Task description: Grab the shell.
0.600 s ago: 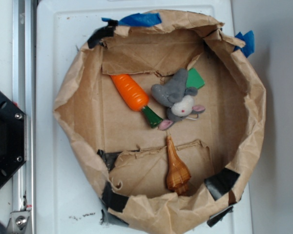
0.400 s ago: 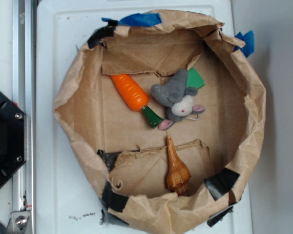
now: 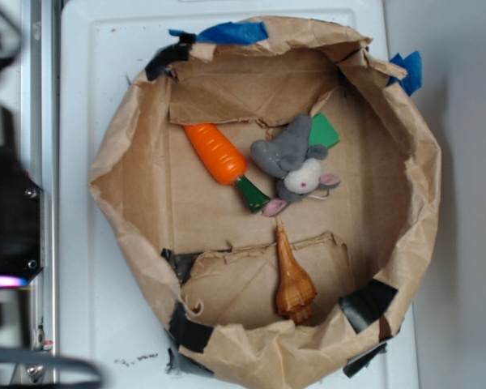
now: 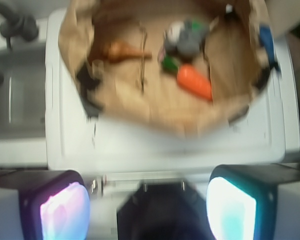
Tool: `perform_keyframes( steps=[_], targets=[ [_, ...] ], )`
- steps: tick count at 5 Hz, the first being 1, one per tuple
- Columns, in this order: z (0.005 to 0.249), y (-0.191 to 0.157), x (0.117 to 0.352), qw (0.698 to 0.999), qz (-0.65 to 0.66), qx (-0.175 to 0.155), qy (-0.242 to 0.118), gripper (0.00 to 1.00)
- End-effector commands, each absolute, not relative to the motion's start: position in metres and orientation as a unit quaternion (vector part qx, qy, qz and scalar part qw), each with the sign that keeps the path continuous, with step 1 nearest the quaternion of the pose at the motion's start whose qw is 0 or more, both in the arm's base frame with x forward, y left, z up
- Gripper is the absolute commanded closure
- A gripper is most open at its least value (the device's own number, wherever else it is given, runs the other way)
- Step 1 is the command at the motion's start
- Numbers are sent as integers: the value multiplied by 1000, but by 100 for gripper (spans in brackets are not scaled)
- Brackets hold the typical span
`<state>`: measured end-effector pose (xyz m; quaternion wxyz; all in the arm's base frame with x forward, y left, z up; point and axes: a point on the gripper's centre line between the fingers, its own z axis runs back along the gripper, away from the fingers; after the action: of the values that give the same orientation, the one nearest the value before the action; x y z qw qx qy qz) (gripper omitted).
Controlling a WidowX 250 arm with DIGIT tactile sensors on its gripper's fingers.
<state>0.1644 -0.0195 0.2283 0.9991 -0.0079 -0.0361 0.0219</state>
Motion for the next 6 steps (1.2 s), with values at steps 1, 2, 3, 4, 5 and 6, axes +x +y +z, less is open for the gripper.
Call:
perform_keyframes(
  steps=[1,2,3,4,5,6],
  targets=[
    [237,-38,219,987,-124,-6,-104,0],
    [233,-30,227,959,-241,-72,-129,0],
    [233,-30,227,959,-241,-72,-129,0],
    [233,-30,227,959,-241,-72,-129,0],
    [233,-30,227,959,-241,-72,-129,0],
    [197,-18,243,945,-286,-107,-116,0]
  ],
)
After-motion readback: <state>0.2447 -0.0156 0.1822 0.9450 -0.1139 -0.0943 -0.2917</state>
